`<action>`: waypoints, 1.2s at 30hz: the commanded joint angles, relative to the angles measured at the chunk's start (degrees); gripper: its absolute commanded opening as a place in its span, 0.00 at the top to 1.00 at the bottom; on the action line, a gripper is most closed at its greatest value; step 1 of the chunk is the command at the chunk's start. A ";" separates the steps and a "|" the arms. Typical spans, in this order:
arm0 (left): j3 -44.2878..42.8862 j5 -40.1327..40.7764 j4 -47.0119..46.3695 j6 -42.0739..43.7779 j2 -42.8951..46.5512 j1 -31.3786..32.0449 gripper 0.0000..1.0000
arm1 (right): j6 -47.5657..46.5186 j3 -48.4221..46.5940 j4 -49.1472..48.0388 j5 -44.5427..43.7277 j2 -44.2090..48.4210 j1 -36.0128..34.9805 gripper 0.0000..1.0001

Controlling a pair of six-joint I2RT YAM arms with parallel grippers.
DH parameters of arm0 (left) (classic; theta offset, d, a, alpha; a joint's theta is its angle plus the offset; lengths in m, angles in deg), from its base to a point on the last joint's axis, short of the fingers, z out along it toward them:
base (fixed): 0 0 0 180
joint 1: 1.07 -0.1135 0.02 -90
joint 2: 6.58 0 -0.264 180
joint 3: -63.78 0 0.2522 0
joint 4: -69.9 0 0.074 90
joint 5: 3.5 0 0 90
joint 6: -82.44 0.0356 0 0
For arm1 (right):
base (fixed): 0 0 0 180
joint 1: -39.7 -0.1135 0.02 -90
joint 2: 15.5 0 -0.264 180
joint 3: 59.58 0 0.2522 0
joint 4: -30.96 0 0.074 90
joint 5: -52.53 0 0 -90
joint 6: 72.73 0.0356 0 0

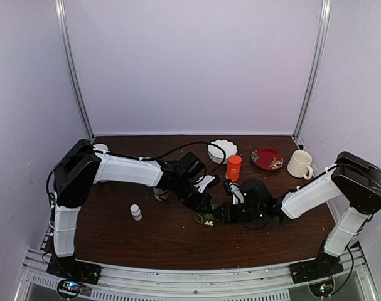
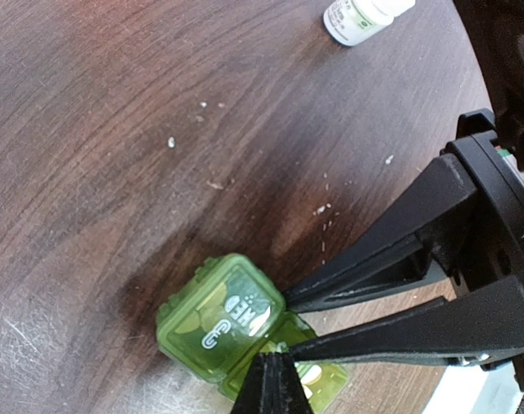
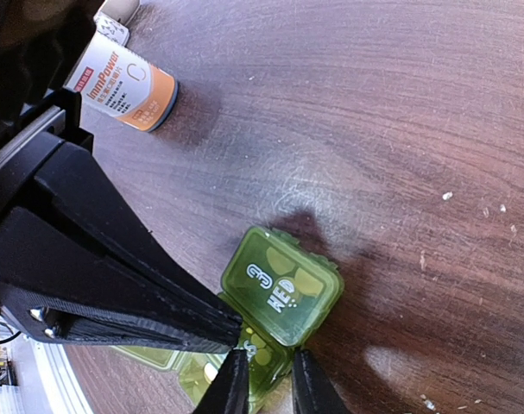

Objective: Sort the pills into containers
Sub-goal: Close the lid of the pill container.

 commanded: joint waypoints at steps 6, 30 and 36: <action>-3.43 1.57 4.61 1.54 -0.43 0.70 1.00 | -0.81 0.15 1.85 -0.13 1.75 0.26 0.80; 13.67 6.70 3.78 -3.81 23.35 -2.77 0.96 | -2.20 5.61 6.15 1.84 10.54 -0.21 0.73; 19.41 6.76 0.39 -5.42 23.05 -2.82 0.99 | -1.14 6.19 3.21 2.53 7.22 -1.12 0.89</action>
